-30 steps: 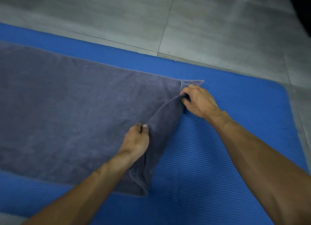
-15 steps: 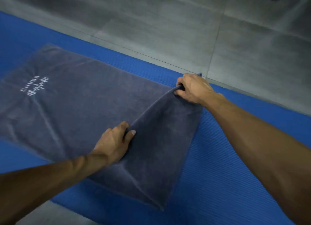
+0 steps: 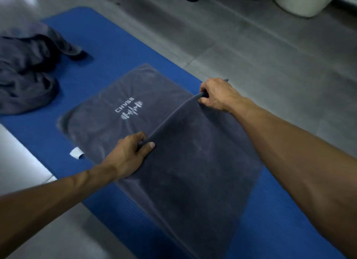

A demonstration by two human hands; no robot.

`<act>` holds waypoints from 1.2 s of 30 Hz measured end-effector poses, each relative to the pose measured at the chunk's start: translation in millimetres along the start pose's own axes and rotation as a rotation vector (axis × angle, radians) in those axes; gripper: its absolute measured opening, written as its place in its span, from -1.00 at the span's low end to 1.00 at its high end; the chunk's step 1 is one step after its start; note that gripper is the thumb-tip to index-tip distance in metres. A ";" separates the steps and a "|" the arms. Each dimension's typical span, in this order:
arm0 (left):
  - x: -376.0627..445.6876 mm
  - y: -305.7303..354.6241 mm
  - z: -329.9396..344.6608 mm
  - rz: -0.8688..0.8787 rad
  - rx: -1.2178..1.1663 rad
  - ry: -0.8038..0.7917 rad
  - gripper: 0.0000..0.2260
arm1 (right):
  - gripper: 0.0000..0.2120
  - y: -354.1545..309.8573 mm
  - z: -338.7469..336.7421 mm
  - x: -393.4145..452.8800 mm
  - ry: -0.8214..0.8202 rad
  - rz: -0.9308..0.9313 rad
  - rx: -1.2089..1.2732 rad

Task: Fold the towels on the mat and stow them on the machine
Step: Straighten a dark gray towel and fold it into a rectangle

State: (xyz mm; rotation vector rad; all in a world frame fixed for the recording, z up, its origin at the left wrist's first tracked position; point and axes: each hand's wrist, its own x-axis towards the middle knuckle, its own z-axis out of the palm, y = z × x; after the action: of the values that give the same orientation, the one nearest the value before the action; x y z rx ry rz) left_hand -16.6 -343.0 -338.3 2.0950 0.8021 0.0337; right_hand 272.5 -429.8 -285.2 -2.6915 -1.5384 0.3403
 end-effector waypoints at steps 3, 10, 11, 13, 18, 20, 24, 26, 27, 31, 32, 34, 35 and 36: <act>17.6 -24.2 -36.9 -0.006 -0.063 0.048 -0.78 | -0.91 -38.6 -7.3 47.4 0.001 -0.043 -0.038; 62.2 -94.4 -121.7 -0.042 -0.069 0.101 -0.82 | -0.81 -123.2 -2.5 150.0 0.013 -0.112 -0.073; 67.7 -104.6 -129.6 -0.045 -0.044 0.102 -0.83 | -0.81 -132.5 2.0 163.2 0.006 -0.116 -0.074; 78.4 -122.8 -141.4 -0.042 0.001 0.104 -0.80 | -0.81 -148.9 12.2 186.3 -0.013 -0.125 -0.092; 103.5 -171.2 -140.6 -0.038 0.215 0.161 -0.82 | -0.78 -171.7 59.3 224.6 -0.013 -0.120 -0.196; 109.2 -184.9 -134.6 -0.100 0.396 0.187 -0.81 | -0.70 -174.2 82.5 231.5 -0.064 -0.086 -0.205; 117.6 -172.8 -130.7 -0.021 0.696 0.382 -0.80 | -0.42 -176.0 101.6 231.1 -0.071 0.035 -0.064; 118.2 -160.0 -112.4 0.233 0.744 0.391 -0.76 | -0.47 -180.0 102.3 212.9 0.121 -0.015 -0.102; 120.4 -156.8 -100.9 0.288 0.707 0.318 -0.67 | -0.57 -182.3 107.6 201.6 0.230 -0.088 -0.092; 126.8 -167.2 -75.7 0.108 0.619 0.084 -0.28 | -0.45 -182.8 144.2 161.2 0.021 -0.413 -0.054; 127.9 -169.4 -75.8 0.118 0.625 0.082 -0.23 | -0.39 -173.2 146.6 167.7 -0.051 -0.397 -0.078; 128.3 -170.0 -77.1 0.139 0.628 0.082 -0.14 | -0.37 -148.7 143.5 195.4 -0.067 -0.238 -0.130; 129.8 -170.0 -77.7 0.141 0.628 0.079 -0.11 | -0.37 -136.9 139.5 211.7 -0.057 -0.129 -0.143; 131.2 -169.2 -78.6 0.140 0.632 0.068 -0.08 | -0.36 -128.2 133.7 227.7 -0.071 -0.028 -0.136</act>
State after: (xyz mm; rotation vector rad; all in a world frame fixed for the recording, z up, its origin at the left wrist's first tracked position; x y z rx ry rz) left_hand -26.1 -143.3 -448.2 2.7575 0.7699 -0.0847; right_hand 248.5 -181.3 -439.6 -2.7844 -1.6751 0.3466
